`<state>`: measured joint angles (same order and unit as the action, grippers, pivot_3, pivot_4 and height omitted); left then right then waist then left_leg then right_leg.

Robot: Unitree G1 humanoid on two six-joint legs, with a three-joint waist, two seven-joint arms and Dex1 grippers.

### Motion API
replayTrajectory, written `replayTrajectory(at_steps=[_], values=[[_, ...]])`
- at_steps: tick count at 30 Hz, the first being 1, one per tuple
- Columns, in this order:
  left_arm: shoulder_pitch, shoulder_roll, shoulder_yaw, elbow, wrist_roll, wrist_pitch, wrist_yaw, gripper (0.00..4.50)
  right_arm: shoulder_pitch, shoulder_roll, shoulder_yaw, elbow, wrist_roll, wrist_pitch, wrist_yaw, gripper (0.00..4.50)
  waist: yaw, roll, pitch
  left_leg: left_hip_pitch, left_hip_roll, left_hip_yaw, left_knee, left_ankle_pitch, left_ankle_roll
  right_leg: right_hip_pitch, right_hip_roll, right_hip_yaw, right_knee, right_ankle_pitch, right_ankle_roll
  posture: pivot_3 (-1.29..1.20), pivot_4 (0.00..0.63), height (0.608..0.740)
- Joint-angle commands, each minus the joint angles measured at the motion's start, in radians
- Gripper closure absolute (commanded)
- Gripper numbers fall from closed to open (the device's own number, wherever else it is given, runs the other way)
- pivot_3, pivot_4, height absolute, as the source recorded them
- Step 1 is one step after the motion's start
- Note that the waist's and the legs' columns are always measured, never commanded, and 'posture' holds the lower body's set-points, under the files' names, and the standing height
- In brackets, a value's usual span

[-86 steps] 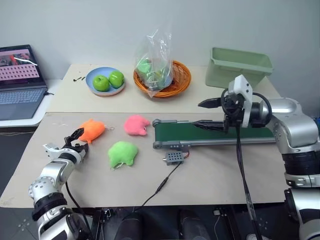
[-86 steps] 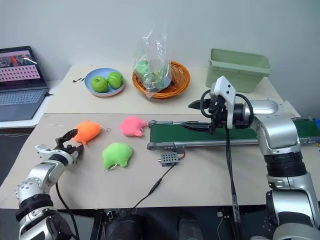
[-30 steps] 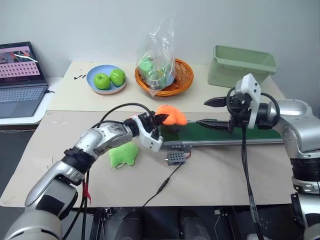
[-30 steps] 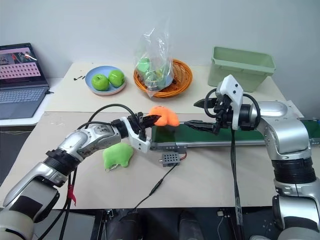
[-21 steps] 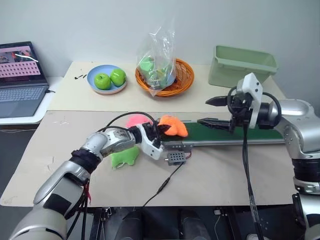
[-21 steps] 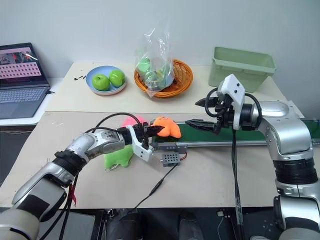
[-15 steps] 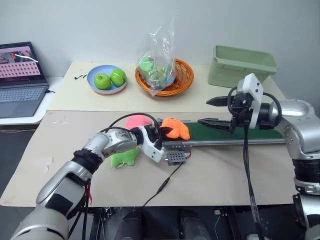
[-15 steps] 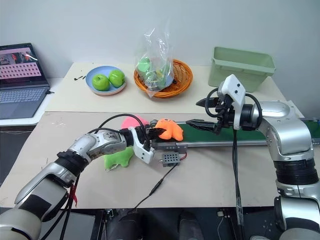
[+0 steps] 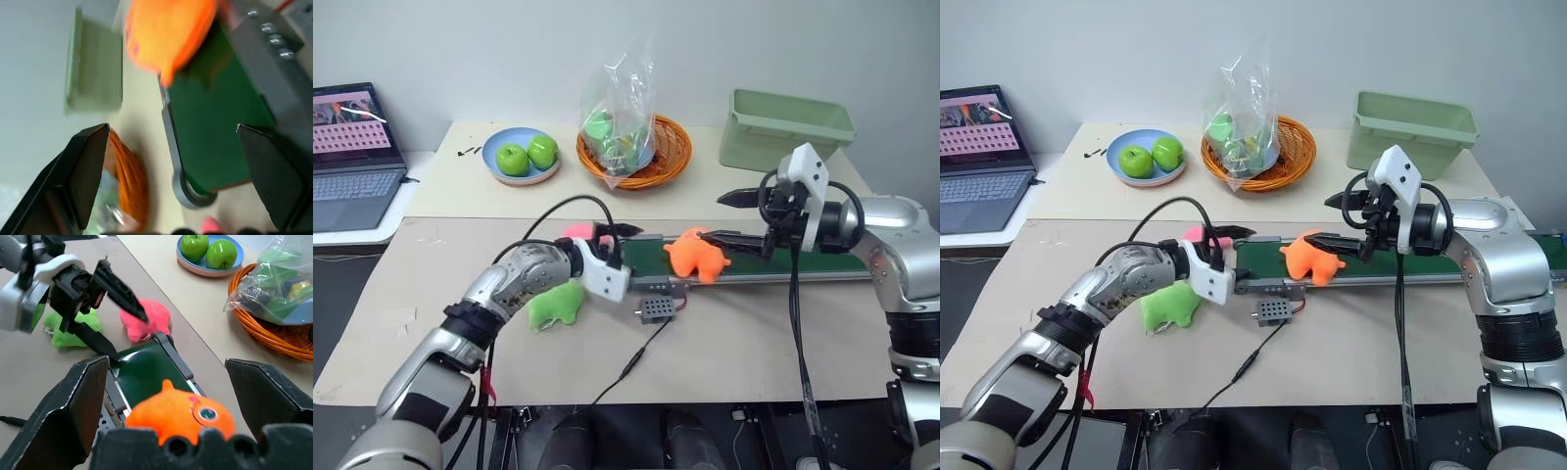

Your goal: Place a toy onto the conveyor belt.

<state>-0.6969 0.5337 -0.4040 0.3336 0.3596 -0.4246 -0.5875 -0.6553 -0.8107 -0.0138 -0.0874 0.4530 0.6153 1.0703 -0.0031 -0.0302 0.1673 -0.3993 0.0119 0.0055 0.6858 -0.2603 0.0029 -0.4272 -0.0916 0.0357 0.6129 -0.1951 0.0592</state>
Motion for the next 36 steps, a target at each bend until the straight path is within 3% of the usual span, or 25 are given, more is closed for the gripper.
replayTrajectory(at_steps=[1, 5, 11, 16, 36], values=[[0.011, -0.055, 0.169, -0.160, -0.285, 0.349, -0.107, 0.02, -0.026, -0.008, -0.021, -0.012, 0.009, -0.016, 0.010, 0.00, 0.000, 0.000, 0.000, -0.001, 0.000, -0.001, 0.001, 0.000, 0.000, 0.000, 0.000, 0.000, 0.000, 0.000, 0.000, 0.00, 0.150, 0.740], [0.056, -0.078, 0.329, -0.347, -0.570, 0.727, -0.160, 0.02, -0.039, -0.014, -0.013, 0.005, 0.002, -0.028, 0.032, 0.00, -0.010, 0.000, 0.000, -0.001, 0.001, -0.001, 0.004, -0.001, 0.001, 0.001, 0.001, -0.001, 0.000, 0.000, 0.000, 0.00, 0.150, 0.740], [0.170, -0.015, 0.416, -0.579, -0.799, 1.021, -0.224, 0.02, -0.069, -0.005, -0.013, 0.039, -0.001, -0.052, 0.058, 0.00, -0.017, 0.000, 0.000, 0.000, 0.001, -0.002, 0.006, -0.001, 0.002, 0.001, 0.002, 0.000, 0.001, 0.000, 0.000, 0.00, 0.150, 0.740], [0.235, 0.033, 0.424, -0.662, -0.845, 1.069, -0.238, 0.02, -0.118, 0.027, -0.018, 0.081, 0.015, -0.064, 0.075, 0.00, -0.013, 0.000, 0.000, 0.001, 0.001, -0.001, 0.007, -0.001, 0.002, 0.002, 0.002, 0.000, -0.001, 0.000, 0.000, 0.00, 0.150, 0.740], [0.224, -0.023, 0.510, -0.714, -1.023, 1.210, -0.083, 0.02, -0.082, 0.074, -0.020, 0.045, 0.053, -0.047, 0.057, 0.00, -0.009, 0.000, 0.000, 0.001, 0.001, -0.001, 0.007, -0.001, 0.002, 0.002, 0.001, 0.000, 0.000, 0.000, 0.000, 0.00, 0.150, 0.740]])
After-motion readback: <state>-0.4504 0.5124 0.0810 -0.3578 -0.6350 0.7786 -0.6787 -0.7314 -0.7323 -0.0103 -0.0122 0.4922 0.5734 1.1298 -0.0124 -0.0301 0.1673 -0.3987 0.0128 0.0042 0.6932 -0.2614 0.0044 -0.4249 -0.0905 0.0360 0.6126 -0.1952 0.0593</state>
